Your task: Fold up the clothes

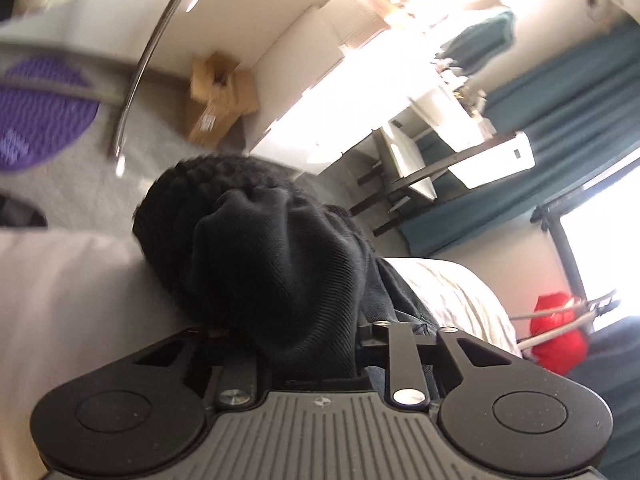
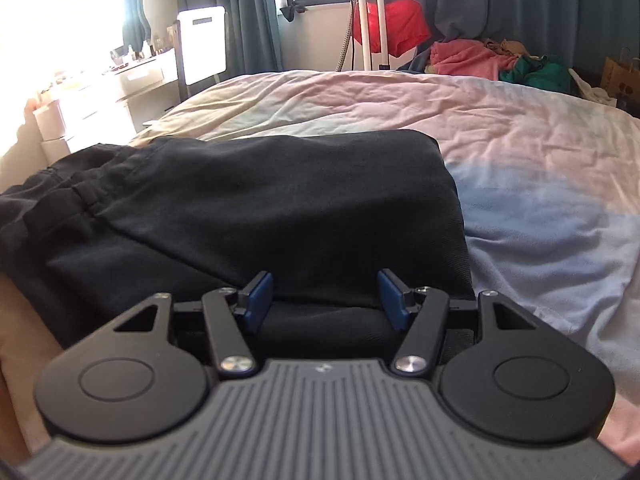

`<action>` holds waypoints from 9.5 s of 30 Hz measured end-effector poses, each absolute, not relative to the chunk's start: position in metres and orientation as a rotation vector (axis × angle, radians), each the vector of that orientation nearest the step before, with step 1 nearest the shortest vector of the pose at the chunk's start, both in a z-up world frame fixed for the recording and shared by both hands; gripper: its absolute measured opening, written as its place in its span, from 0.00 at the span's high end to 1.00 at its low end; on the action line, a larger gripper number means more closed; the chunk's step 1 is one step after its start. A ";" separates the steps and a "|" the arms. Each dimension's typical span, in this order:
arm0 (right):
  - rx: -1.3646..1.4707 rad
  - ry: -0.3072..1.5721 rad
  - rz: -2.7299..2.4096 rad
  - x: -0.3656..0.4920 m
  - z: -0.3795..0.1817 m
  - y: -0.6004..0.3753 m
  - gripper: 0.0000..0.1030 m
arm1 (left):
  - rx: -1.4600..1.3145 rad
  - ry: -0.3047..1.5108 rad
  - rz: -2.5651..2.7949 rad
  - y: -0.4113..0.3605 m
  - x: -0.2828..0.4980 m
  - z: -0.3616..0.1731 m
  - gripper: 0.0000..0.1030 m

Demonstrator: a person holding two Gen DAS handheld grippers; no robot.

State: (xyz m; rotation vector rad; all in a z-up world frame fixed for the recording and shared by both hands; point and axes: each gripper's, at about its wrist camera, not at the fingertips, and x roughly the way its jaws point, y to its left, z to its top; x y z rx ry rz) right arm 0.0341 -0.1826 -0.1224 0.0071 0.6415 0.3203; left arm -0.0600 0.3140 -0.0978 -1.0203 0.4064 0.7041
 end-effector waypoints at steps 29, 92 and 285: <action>0.560 0.469 -0.059 0.023 -0.078 -0.349 0.39 | 0.622 0.290 0.025 -0.187 0.065 -0.107 0.71; 0.968 0.833 0.269 0.048 -0.153 -0.315 0.11 | 0.324 0.736 -0.506 0.027 0.051 -0.095 0.29; 0.178 0.314 -0.323 -0.123 0.061 -0.383 0.15 | 0.064 0.405 -0.637 -0.176 -0.039 0.067 0.00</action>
